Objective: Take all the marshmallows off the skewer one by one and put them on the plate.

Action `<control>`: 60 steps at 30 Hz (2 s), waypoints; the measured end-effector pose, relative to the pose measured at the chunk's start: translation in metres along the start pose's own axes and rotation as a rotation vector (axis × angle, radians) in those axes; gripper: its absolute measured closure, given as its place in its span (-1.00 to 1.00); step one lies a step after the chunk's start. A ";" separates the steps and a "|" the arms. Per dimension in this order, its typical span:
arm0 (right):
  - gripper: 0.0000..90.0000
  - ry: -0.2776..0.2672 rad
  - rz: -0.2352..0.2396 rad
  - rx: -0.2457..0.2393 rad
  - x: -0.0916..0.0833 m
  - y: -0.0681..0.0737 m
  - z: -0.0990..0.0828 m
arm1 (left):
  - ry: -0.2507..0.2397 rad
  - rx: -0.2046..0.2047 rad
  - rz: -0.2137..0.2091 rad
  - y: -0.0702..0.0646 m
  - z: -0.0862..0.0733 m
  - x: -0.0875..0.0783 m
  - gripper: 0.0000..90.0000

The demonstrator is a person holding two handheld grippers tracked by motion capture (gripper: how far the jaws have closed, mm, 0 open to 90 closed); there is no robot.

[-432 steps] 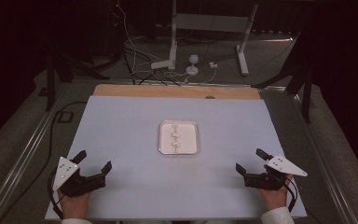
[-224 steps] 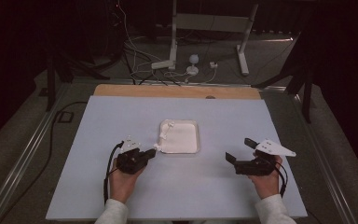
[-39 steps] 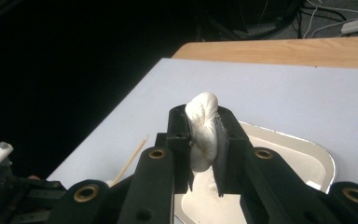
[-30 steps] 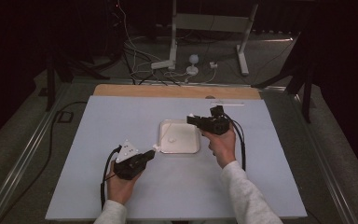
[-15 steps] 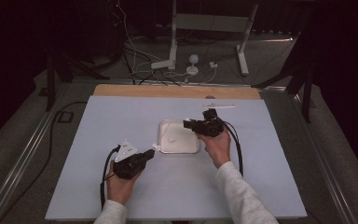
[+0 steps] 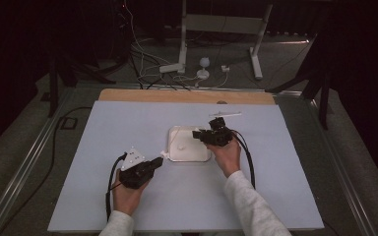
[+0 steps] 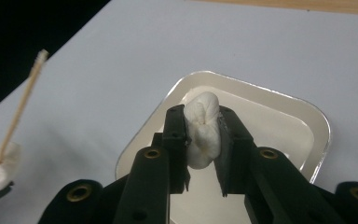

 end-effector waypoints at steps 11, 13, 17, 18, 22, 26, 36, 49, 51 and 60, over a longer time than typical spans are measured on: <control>0.56 0.061 -0.038 -0.006 0.014 -0.005 -0.011 | 0.002 0.000 -0.001 0.000 0.000 0.000 1.00; 0.20 0.066 -0.048 0.004 0.017 -0.007 -0.013 | 0.002 0.000 -0.001 0.000 0.000 0.000 1.00; -0.37 0.047 -0.075 0.025 0.017 -0.012 -0.013 | -0.002 -0.002 0.001 0.001 0.000 0.000 1.00; -0.39 0.037 -0.080 0.023 0.016 -0.012 -0.013 | -0.002 -0.003 0.002 0.001 0.000 0.000 1.00; -0.60 0.032 -0.062 0.010 0.010 -0.010 -0.015 | -0.002 -0.007 0.007 0.002 0.000 -0.001 0.99; -0.66 0.016 -0.018 0.003 0.003 0.000 -0.014 | -0.003 -0.008 0.010 0.003 0.000 -0.001 0.99; -0.73 -0.011 0.065 -0.031 -0.011 0.028 -0.009 | -0.003 -0.008 0.010 0.003 0.000 0.000 0.99; -0.69 0.001 0.179 -0.047 -0.012 0.057 -0.010 | -0.004 -0.004 0.009 0.001 0.000 0.002 0.99; -0.67 0.004 0.198 -0.048 -0.011 0.061 -0.011 | -0.005 -0.003 0.007 0.000 0.000 0.003 0.99; -0.26 0.030 0.309 -0.045 0.002 0.085 -0.017 | -0.013 0.002 -0.002 -0.002 0.001 0.003 0.99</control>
Point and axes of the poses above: each handheld gripper's, and its own axes: x roughly forward along the jaws, z roughly out of its top, y roughly to its left, the point moved 8 cm from there along x, roughly forward along the jaws, and after that the axes turned 2 degrees about -x, right-handed, at the moved point
